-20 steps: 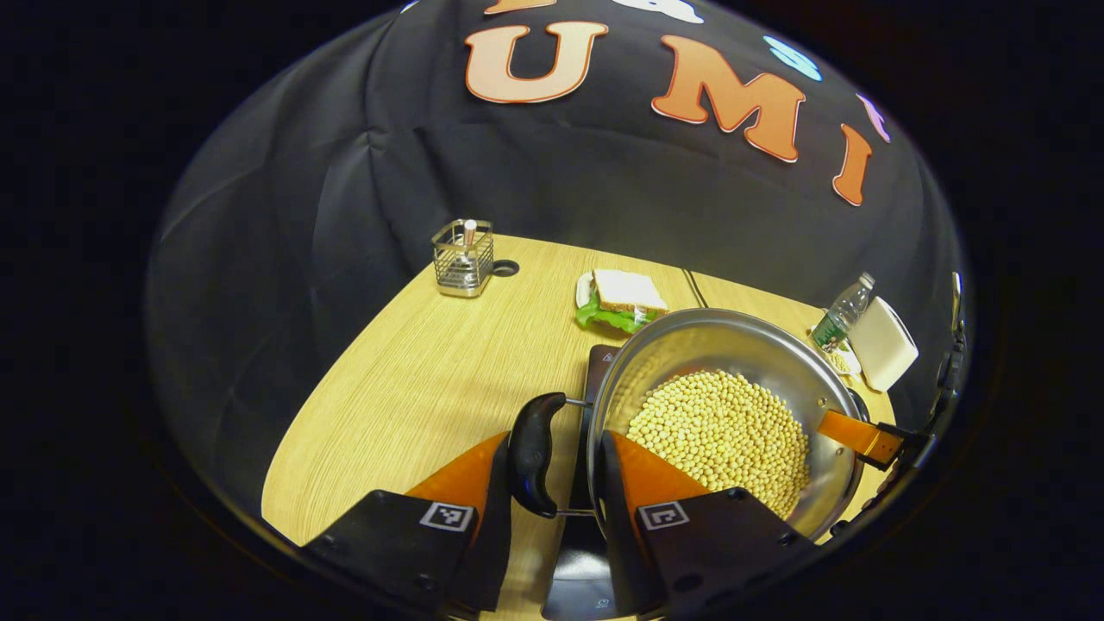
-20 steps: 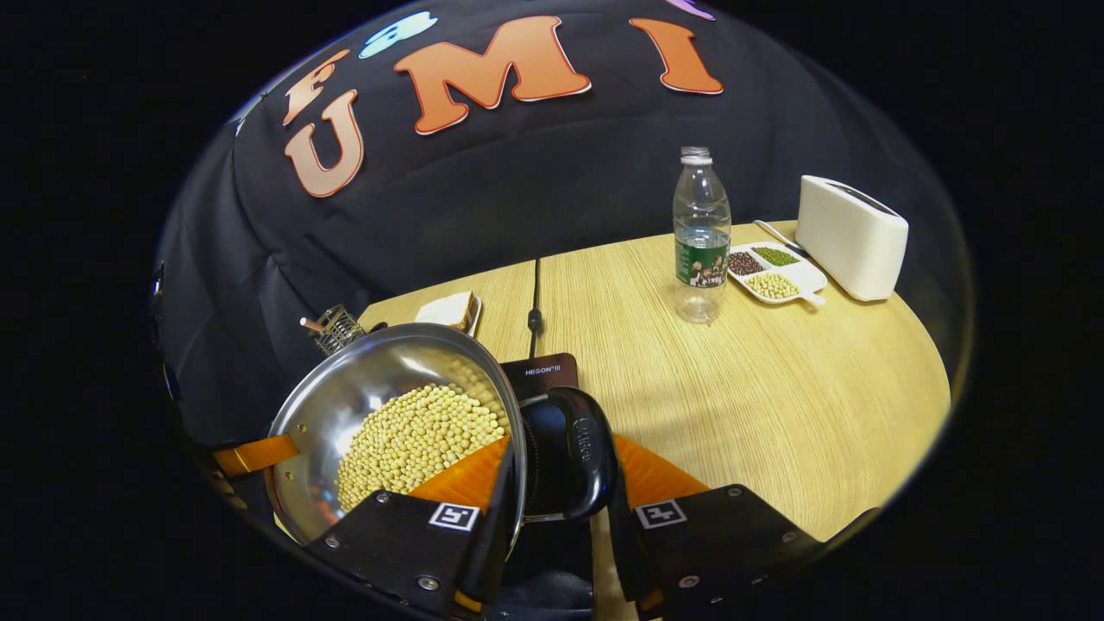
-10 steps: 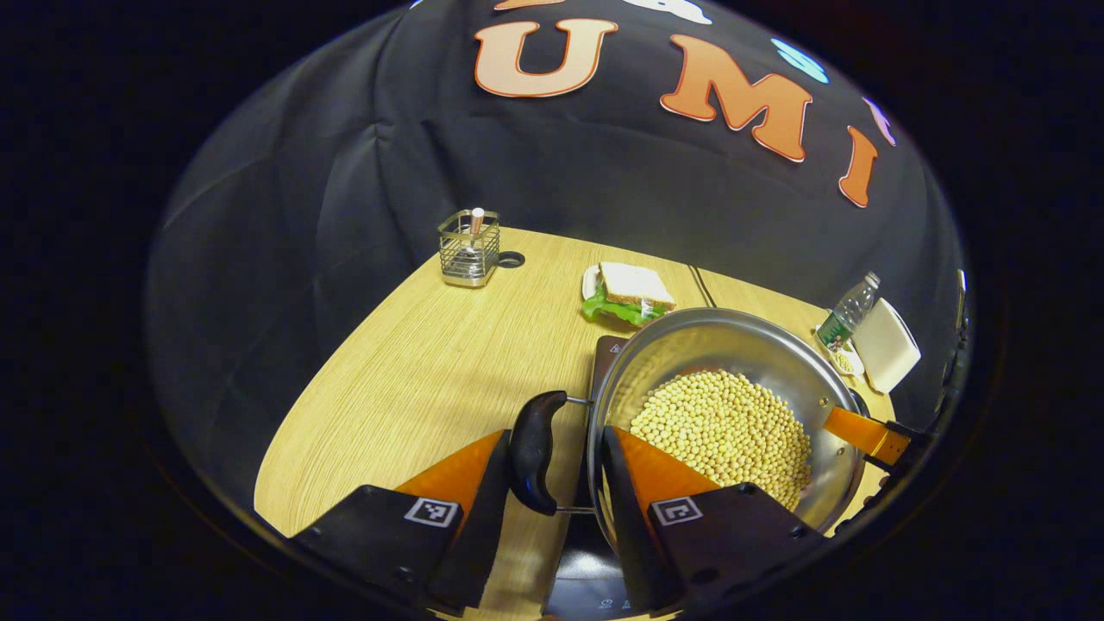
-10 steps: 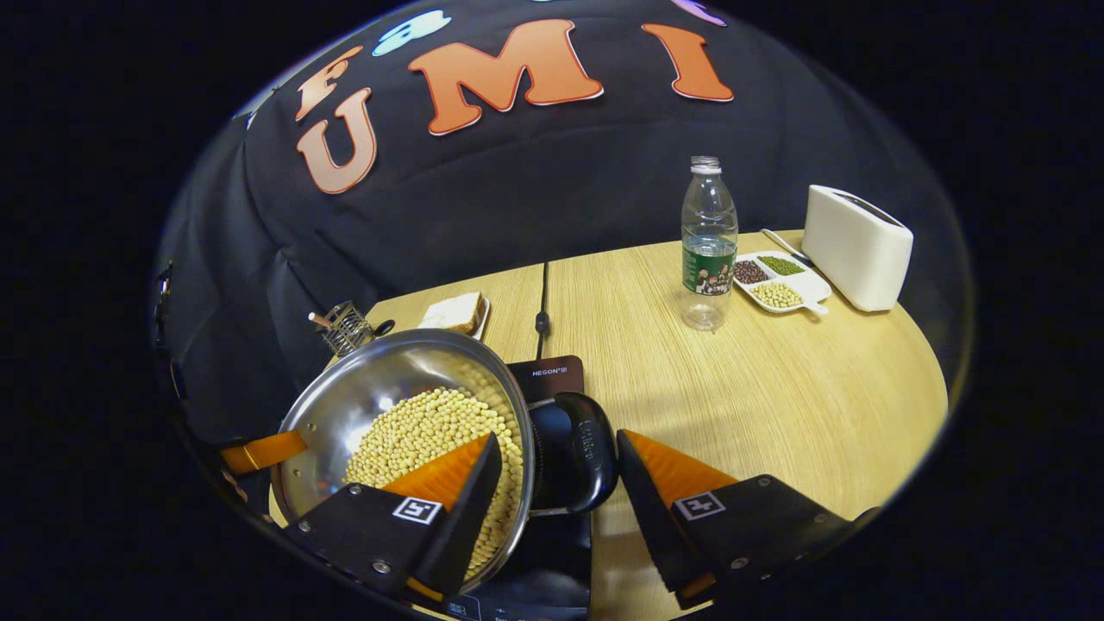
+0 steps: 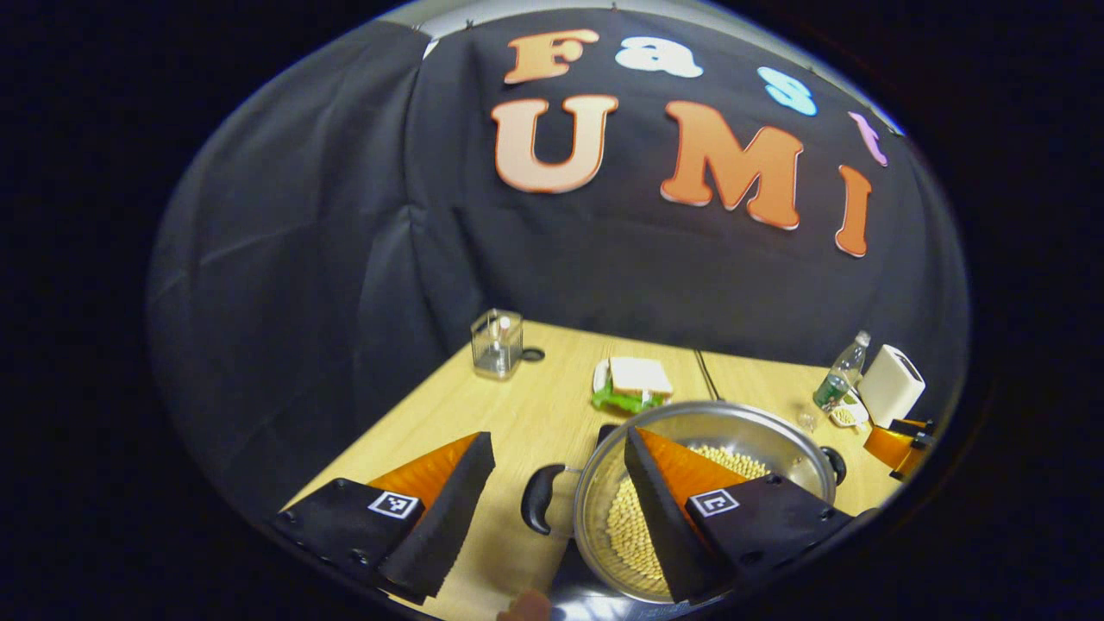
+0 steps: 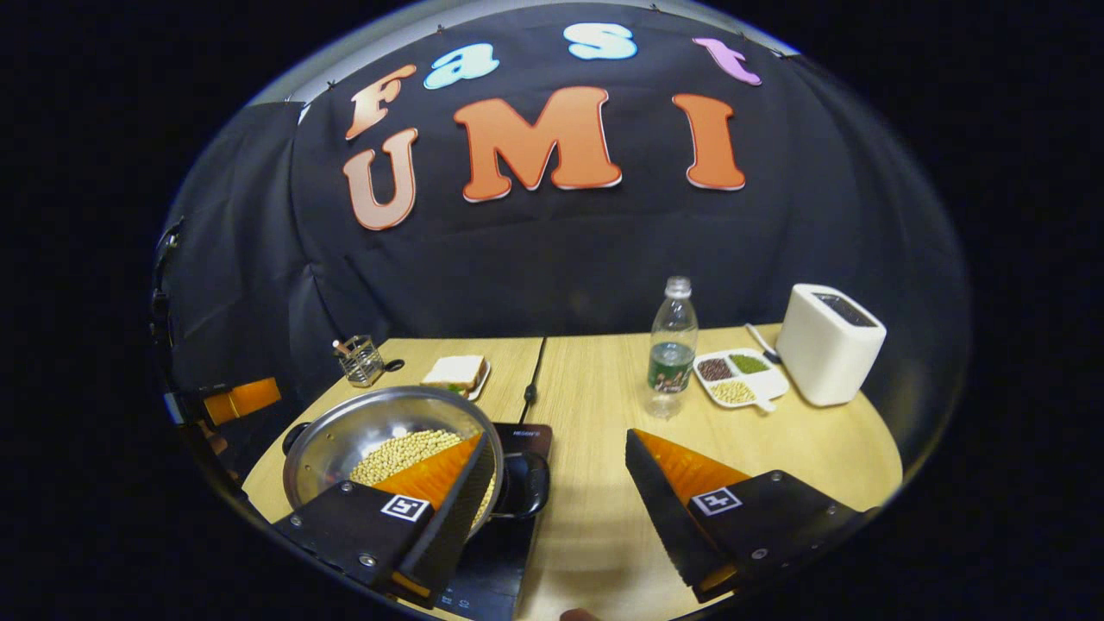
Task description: First push the handle of the pot to place it horizontally, then grasp the pot with both hands and set it on the induction cooktop.
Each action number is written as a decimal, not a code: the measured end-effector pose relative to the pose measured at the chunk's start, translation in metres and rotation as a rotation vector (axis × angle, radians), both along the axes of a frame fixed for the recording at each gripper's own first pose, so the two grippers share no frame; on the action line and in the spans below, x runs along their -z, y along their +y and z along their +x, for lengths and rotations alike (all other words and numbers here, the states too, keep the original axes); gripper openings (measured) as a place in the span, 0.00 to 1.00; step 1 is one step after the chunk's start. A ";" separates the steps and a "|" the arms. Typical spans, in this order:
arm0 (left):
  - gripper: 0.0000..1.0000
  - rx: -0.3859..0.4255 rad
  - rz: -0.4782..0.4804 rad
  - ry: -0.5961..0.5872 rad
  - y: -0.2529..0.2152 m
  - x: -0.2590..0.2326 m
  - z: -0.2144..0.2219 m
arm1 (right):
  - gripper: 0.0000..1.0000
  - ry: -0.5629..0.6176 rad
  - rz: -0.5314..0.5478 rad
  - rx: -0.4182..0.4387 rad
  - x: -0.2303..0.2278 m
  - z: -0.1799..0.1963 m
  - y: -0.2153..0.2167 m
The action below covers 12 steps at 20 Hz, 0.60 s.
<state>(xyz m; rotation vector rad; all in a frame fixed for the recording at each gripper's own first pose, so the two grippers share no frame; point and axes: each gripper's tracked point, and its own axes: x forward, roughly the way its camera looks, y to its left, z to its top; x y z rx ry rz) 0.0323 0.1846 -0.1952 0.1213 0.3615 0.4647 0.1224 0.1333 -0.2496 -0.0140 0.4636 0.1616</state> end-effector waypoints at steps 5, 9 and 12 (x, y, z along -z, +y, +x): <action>0.99 0.102 0.073 -0.217 -0.067 -0.101 0.005 | 0.95 -0.174 0.003 0.020 -0.091 -0.013 -0.045; 0.98 0.196 0.061 -0.354 -0.113 -0.168 -0.001 | 0.94 -0.284 0.038 0.023 -0.152 -0.037 -0.077; 0.99 0.258 0.037 -0.444 -0.136 -0.215 -0.013 | 0.94 -0.329 0.040 0.055 -0.177 -0.053 -0.106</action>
